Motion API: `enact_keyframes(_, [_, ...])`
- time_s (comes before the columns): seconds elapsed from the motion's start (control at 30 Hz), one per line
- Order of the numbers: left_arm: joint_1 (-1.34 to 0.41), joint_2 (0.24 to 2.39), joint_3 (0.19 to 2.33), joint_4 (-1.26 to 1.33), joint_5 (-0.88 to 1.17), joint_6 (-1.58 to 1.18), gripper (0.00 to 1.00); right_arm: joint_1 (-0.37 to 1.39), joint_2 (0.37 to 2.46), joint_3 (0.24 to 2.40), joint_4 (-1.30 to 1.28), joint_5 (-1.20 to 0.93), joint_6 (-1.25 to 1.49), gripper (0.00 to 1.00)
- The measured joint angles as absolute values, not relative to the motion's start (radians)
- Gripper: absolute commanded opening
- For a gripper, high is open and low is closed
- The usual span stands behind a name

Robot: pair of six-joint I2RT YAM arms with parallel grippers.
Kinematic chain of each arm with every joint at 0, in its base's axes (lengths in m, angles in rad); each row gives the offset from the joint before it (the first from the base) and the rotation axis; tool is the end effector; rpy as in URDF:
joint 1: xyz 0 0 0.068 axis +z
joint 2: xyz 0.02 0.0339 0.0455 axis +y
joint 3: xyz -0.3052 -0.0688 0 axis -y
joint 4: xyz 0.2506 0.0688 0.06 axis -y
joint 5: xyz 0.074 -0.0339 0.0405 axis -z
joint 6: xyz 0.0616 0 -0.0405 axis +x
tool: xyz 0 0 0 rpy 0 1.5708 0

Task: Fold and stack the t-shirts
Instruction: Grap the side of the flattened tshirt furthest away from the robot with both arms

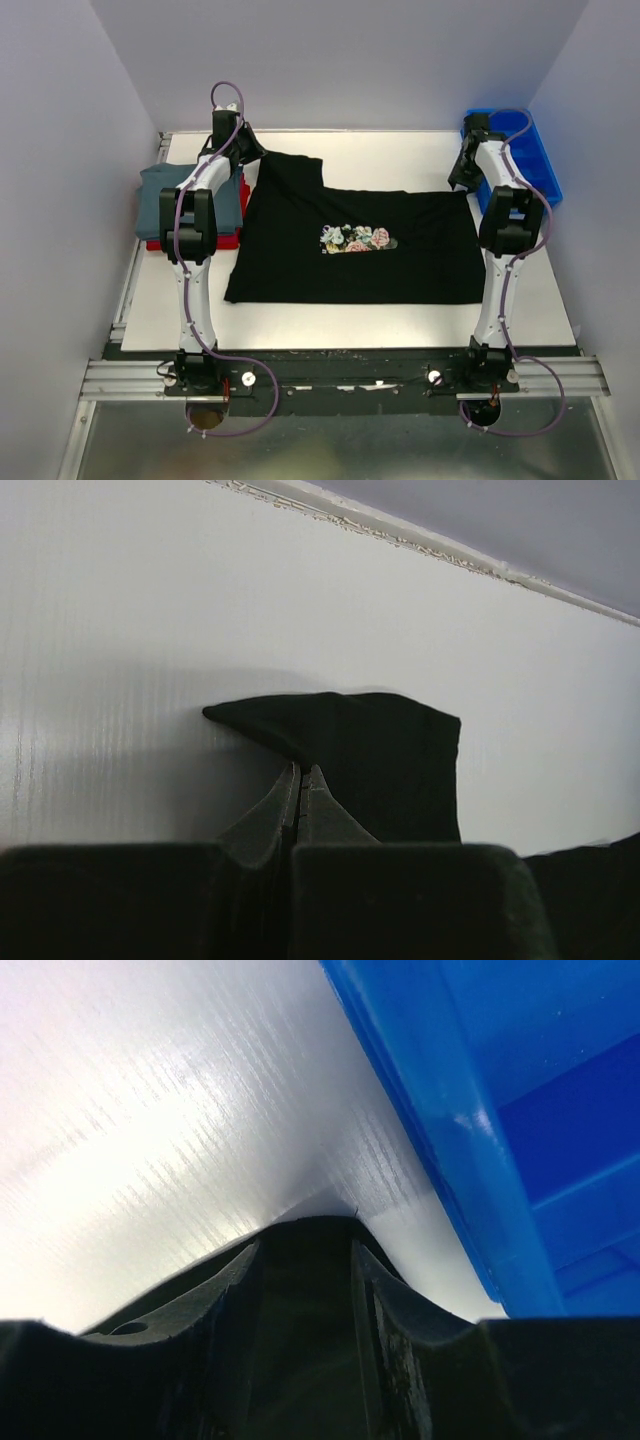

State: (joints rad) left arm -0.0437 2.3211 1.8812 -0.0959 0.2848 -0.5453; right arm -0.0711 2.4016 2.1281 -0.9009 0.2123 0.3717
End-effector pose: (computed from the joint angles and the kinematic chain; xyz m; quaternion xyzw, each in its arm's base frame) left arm 0.5935 -0.0433 0.2164 -0.1455 0.8508 -0.2602 0.4328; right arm 0.5524 -0.0524 0.1856 0.2344 0.9465 -0.0734 0.2091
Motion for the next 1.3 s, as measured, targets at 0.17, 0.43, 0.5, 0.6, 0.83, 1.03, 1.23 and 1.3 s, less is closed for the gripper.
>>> enact_keyframes(0.17, [-0.044, 2.321, 1.881, -0.096, 0.285, -0.545, 0.0, -0.076, 2.401, 2.123, -0.888, 0.22, 0.408, 0.51])
enact_keyframes(0.43, [-0.044, 2.321, 1.881, -0.096, 0.285, -0.545, 0.0, -0.091, 2.402, 2.123, -0.887, 0.213, 0.43, 0.41])
enact_keyframes(0.5, [-0.044, 2.321, 1.881, -0.096, 0.285, -0.545, 0.0, -0.096, 2.402, 2.123, -0.887, 0.213, 0.43, 0.41])
enact_keyframes(0.6, [-0.044, 2.321, 1.881, -0.096, 0.285, -0.545, 0.0, -0.099, 2.402, 2.123, -0.887, 0.211, 0.43, 0.41])
enact_keyframes(0.83, [-0.044, 2.321, 1.881, -0.096, 0.285, -0.544, 0.0, -0.098, 2.402, 2.121, -0.883, 0.205, 0.427, 0.4])
enact_keyframes(1.03, [-0.044, 2.321, 1.881, -0.096, 0.285, -0.542, 0.0, -0.102, 2.412, 2.133, -0.885, 0.191, 0.414, 0.11])
enact_keyframes(1.23, [-0.044, 2.321, 1.881, -0.097, 0.285, -0.541, 0.0, -0.106, 2.469, 2.216, -0.902, 0.185, 0.398, 0.06])
enact_keyframes(1.3, [-0.044, 2.321, 1.881, -0.097, 0.285, -0.541, 0.0, -0.106, 2.469, 2.217, -0.906, 0.185, 0.395, 0.01])
